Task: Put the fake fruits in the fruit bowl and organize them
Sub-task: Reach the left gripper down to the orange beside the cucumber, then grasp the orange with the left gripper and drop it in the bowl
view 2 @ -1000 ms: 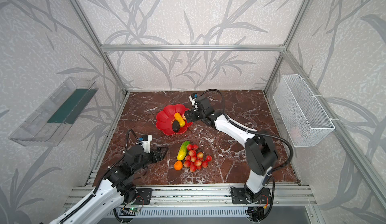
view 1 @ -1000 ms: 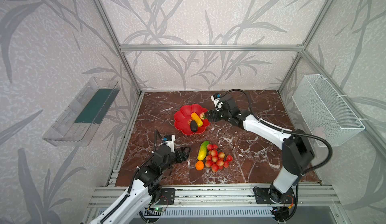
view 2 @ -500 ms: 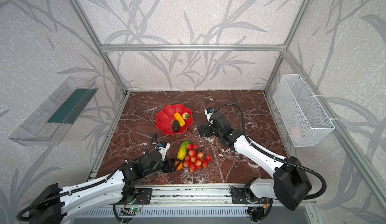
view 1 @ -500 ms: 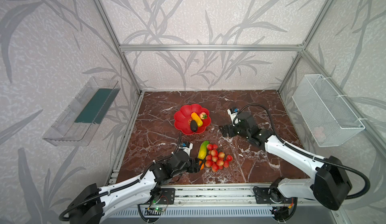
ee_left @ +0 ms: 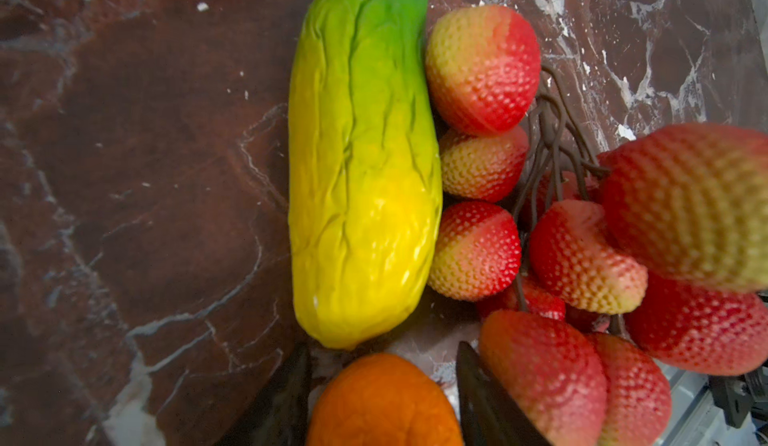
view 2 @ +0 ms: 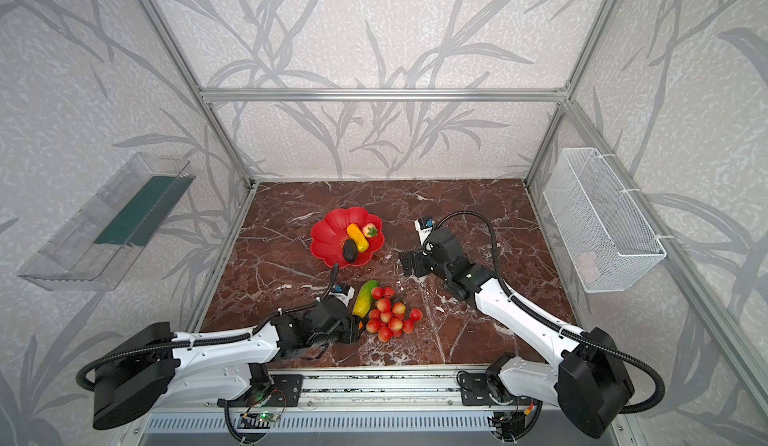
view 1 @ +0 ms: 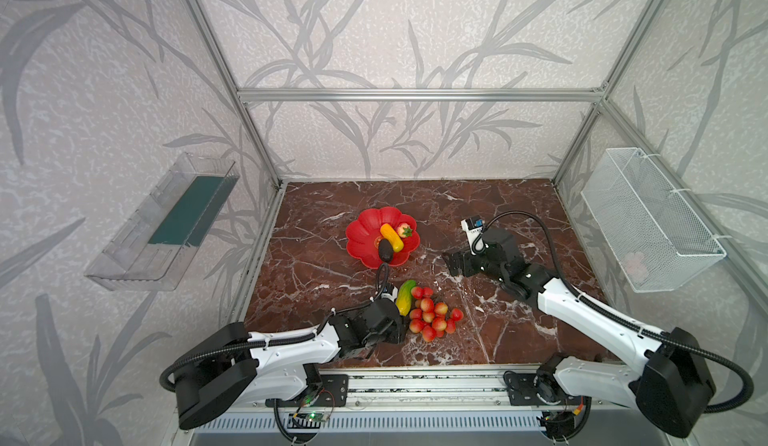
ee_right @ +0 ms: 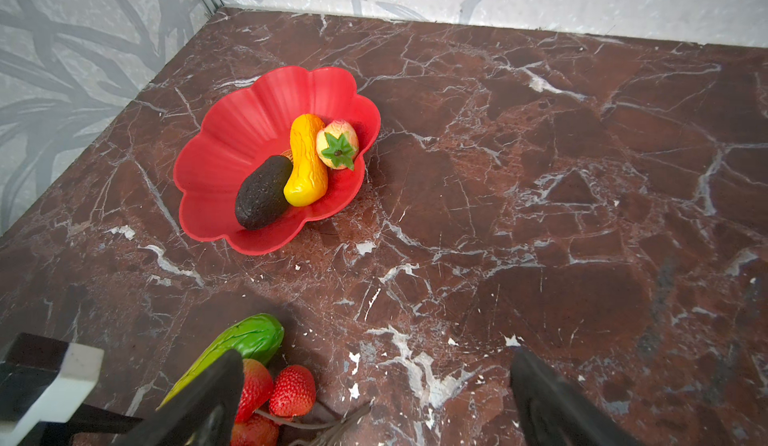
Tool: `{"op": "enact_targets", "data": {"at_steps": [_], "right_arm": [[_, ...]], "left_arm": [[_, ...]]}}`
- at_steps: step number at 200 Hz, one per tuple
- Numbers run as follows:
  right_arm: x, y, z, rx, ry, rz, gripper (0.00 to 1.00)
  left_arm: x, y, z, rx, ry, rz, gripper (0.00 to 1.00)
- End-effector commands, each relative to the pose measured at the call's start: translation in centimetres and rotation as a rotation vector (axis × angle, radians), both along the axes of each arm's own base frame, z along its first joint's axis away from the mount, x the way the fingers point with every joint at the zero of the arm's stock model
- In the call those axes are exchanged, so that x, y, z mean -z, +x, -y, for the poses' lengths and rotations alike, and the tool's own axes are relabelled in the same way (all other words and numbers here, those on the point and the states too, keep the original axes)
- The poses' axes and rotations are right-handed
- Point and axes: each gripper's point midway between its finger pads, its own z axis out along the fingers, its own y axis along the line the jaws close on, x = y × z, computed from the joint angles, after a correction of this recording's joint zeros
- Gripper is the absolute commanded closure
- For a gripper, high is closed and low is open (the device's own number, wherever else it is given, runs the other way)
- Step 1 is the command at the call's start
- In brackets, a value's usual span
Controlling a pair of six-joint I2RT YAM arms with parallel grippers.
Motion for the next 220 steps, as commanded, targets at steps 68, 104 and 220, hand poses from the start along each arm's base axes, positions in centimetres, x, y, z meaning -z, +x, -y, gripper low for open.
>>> {"op": "enact_targets", "data": {"at_steps": [68, 104, 220], "right_arm": [[-0.3, -0.1, 1.2, 0.027, 0.006, 0.02, 0.0], [-0.1, -0.2, 1.0, 0.017, 0.009, 0.009, 0.0], [0.6, -2.5, 2.5, 0.019, -0.004, -0.028, 0.0]], "left_arm": [[-7.8, 1.2, -6.7, -0.179, -0.034, 0.268, 0.53], [-12.9, 3.9, -9.5, -0.255, 0.044, 0.44, 0.51], [-14.6, 18.3, -10.0, -0.395, -0.063, 0.454, 0.53]]}}
